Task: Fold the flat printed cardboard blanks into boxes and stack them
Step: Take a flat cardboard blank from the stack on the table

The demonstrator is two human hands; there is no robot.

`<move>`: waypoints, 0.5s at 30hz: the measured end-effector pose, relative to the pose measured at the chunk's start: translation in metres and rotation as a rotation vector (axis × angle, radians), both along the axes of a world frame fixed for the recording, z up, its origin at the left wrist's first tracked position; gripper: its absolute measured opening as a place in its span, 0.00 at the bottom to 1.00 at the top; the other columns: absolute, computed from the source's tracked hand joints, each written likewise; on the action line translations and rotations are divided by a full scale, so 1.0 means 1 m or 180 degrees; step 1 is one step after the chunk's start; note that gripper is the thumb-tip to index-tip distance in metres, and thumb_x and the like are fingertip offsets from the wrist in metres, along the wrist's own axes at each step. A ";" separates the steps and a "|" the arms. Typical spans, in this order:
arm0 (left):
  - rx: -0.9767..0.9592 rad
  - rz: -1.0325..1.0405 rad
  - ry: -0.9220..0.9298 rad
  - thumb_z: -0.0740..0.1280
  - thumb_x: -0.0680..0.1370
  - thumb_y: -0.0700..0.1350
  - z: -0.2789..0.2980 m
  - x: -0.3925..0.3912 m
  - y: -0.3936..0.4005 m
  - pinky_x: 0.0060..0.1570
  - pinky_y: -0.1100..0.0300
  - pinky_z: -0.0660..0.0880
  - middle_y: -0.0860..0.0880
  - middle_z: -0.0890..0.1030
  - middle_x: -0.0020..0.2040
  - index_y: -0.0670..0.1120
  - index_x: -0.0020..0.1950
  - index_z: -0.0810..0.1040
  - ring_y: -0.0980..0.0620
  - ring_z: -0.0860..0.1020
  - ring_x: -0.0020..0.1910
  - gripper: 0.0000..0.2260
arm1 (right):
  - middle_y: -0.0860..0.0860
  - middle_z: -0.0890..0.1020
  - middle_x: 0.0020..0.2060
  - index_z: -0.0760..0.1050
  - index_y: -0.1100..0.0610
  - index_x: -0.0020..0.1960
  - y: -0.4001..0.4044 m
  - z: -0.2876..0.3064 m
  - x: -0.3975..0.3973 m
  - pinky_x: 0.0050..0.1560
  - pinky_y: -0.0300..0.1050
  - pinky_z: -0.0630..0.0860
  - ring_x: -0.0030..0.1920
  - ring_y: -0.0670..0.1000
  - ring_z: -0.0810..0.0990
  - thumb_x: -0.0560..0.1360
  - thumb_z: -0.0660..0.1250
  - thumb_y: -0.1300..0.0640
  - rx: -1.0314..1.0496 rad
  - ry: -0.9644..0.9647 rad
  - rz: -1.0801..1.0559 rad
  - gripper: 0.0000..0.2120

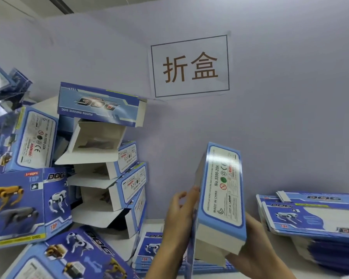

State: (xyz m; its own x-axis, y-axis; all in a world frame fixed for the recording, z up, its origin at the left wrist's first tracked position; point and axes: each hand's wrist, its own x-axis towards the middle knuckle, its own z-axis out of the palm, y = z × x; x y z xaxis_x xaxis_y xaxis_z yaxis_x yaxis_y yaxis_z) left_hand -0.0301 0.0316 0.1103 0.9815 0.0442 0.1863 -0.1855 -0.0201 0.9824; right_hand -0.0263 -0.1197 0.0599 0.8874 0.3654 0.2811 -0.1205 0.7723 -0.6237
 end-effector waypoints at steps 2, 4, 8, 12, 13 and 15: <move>0.0304 0.0525 -0.0358 0.65 0.78 0.58 0.006 -0.007 0.011 0.42 0.60 0.73 0.47 0.80 0.56 0.48 0.63 0.74 0.51 0.80 0.53 0.19 | 0.61 0.82 0.59 0.82 0.55 0.61 -0.001 -0.001 0.005 0.45 0.60 0.82 0.56 0.64 0.83 0.68 0.76 0.48 -0.0055 0.0108 -0.0201 0.23; 0.0243 0.0271 -0.0424 0.62 0.76 0.65 0.020 -0.016 0.020 0.46 0.58 0.75 0.48 0.81 0.55 0.51 0.57 0.78 0.52 0.80 0.53 0.21 | 0.59 0.81 0.62 0.78 0.53 0.66 -0.002 -0.001 0.011 0.56 0.64 0.78 0.61 0.63 0.81 0.76 0.63 0.44 -0.0095 0.0318 -0.0628 0.23; 0.1784 -0.0736 -0.0202 0.71 0.67 0.71 0.045 -0.043 0.018 0.50 0.65 0.76 0.61 0.78 0.59 0.63 0.64 0.68 0.60 0.79 0.55 0.29 | 0.61 0.83 0.59 0.74 0.57 0.68 0.008 0.013 0.012 0.65 0.69 0.70 0.60 0.64 0.80 0.76 0.62 0.44 0.0152 0.0310 -0.1470 0.25; 0.3187 0.0842 -0.0954 0.70 0.74 0.47 0.064 -0.041 -0.012 0.48 0.55 0.75 0.49 0.77 0.61 0.53 0.66 0.65 0.44 0.78 0.58 0.23 | 0.48 0.87 0.45 0.83 0.50 0.55 0.003 0.019 0.018 0.45 0.52 0.83 0.45 0.49 0.87 0.81 0.59 0.44 0.0526 0.0487 -0.1484 0.16; 0.3130 0.1174 -0.1182 0.68 0.76 0.45 0.074 -0.038 -0.018 0.44 0.55 0.73 0.47 0.78 0.59 0.51 0.63 0.68 0.43 0.78 0.56 0.17 | 0.48 0.87 0.46 0.84 0.48 0.54 0.000 0.020 0.016 0.45 0.53 0.83 0.47 0.49 0.86 0.80 0.60 0.45 0.0529 0.0588 -0.1426 0.15; 0.2959 0.1383 -0.1568 0.66 0.77 0.41 0.102 -0.035 -0.023 0.41 0.56 0.69 0.46 0.79 0.56 0.48 0.60 0.74 0.42 0.78 0.54 0.11 | 0.54 0.84 0.57 0.82 0.47 0.57 -0.006 0.014 0.021 0.55 0.62 0.77 0.57 0.60 0.83 0.74 0.65 0.46 0.0470 0.0576 -0.1287 0.15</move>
